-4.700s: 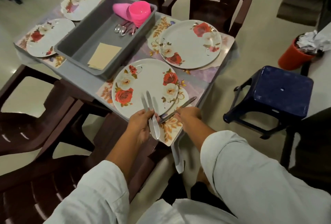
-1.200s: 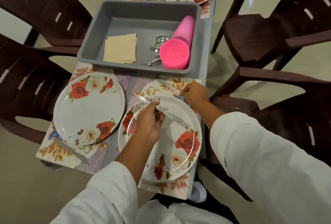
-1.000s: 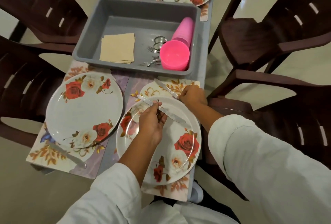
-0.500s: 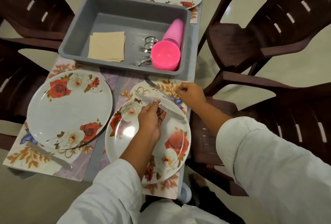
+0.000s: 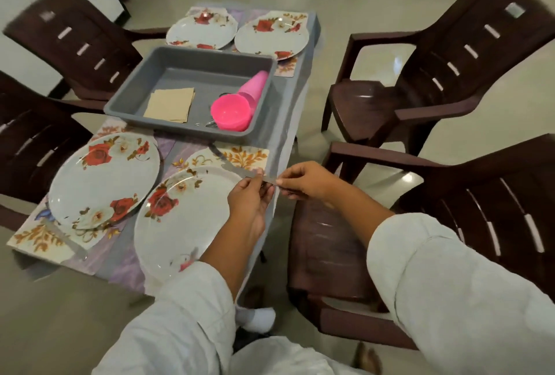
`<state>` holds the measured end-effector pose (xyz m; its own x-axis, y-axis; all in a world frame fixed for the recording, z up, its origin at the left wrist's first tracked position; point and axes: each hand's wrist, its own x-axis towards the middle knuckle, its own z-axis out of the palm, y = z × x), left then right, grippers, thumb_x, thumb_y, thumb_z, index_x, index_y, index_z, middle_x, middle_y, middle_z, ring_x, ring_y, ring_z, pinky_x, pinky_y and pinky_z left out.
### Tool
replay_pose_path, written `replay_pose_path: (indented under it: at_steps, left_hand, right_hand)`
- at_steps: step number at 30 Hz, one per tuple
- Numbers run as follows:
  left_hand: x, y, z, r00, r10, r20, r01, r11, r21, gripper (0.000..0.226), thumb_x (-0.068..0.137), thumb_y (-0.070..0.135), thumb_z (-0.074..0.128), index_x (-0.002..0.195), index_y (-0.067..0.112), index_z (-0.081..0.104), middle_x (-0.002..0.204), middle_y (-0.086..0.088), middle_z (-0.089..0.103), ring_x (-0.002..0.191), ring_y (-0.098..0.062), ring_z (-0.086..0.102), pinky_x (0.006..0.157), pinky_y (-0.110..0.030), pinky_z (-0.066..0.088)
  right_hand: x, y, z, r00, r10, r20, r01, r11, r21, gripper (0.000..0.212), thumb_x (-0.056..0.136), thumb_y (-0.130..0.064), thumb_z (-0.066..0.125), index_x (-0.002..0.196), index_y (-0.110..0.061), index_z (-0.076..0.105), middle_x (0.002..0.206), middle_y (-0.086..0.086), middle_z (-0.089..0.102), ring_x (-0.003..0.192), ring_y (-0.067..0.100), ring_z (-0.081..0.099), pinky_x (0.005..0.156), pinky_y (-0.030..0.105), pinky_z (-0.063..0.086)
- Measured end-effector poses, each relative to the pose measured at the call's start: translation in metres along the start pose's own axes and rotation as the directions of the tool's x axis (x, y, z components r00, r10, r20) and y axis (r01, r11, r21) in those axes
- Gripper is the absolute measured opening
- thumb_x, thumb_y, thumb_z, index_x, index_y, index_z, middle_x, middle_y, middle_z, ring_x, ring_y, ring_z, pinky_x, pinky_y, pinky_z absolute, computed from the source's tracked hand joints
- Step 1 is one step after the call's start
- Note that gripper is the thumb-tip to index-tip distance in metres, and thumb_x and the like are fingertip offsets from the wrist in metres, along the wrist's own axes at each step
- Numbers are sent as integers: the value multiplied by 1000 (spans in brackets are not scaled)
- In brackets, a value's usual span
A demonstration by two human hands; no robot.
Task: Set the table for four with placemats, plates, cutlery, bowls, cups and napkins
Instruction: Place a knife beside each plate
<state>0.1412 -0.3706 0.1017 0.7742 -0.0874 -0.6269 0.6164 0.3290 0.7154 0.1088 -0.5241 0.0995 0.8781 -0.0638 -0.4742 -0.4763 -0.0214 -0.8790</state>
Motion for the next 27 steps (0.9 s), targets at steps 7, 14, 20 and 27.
replay_pose_path:
  at_steps: [7,14,20,27]
  left_hand:
    - [-85,-76,31,1000,8,-20,-11,992,-125,17,99,19,63,111,6,62,94,-15,71,85,-20,72,81,-29,61]
    - [-128,-120,48,997,-51,59,56,995,-87,5,98,11,64,99,7,63,84,-10,72,79,-17,71,71,-25,61]
    - [-130,-159,64,977,-105,186,102,994,30,2,96,7,65,95,6,66,95,-14,73,87,-20,72,76,-27,60]
    - [-126,-192,100,959,-136,251,133,991,29,31,96,32,67,111,4,65,103,-14,73,97,-23,73,82,-31,60]
  right_hand:
    - [-96,42,-81,991,-11,-132,37,980,195,21,88,-2,75,105,9,70,80,15,71,67,15,66,58,17,55]
    - [-124,66,-117,940,98,-326,106,826,554,38,86,0,76,115,-11,54,94,11,72,75,14,73,63,25,59]
    - [-118,70,-125,947,153,-283,42,815,579,22,93,-2,68,114,-3,60,103,15,71,86,18,71,68,28,60]
    - [-113,58,-161,926,197,-322,-21,878,478,4,102,-8,57,100,-10,59,77,4,61,57,7,61,68,32,59]
